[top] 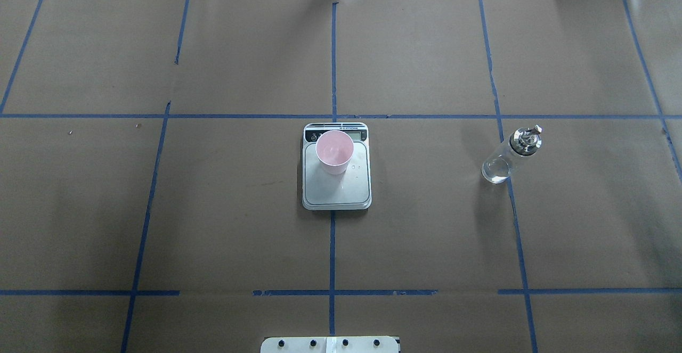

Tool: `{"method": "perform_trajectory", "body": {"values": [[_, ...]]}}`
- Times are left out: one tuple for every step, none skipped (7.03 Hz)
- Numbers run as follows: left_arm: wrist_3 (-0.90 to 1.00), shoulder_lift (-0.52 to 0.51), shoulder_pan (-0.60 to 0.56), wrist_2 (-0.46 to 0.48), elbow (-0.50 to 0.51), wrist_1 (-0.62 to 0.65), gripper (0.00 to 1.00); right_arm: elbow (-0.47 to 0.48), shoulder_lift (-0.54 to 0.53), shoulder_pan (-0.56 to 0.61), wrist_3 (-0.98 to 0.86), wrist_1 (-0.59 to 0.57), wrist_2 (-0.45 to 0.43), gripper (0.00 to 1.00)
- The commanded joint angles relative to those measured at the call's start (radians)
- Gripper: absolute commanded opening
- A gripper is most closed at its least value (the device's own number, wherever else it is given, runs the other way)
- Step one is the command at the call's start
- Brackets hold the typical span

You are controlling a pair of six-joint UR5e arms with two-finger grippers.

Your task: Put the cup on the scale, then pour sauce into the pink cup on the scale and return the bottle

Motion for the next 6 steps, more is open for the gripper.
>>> {"method": "perform_trajectory", "body": {"values": [[0.079, -0.029, -0.002, 0.012, 0.018, 0.012, 1.00, 0.002, 0.029, 0.025, -0.001, -0.079, 0.059, 1.00], [0.085, -0.029, -0.006, 0.012, 0.007, 0.049, 1.00, 0.004, 0.029, 0.028, -0.002, -0.088, 0.066, 1.00], [0.090, -0.026, -0.011, 0.012, 0.000, 0.080, 1.00, 0.008, 0.030, 0.031, -0.002, -0.112, 0.088, 1.00], [0.092, -0.026, -0.017, 0.010, 0.010, 0.072, 1.00, -0.004, 0.044, 0.030, -0.002, -0.111, 0.081, 1.00], [0.089, -0.029, -0.017, 0.009, 0.000, 0.074, 1.00, -0.013, 0.047, 0.030, -0.002, -0.110, 0.083, 1.00], [0.082, -0.029, -0.017, 0.004, -0.001, 0.074, 1.00, -0.021, 0.047, 0.030, -0.002, -0.107, 0.083, 1.00]]}}
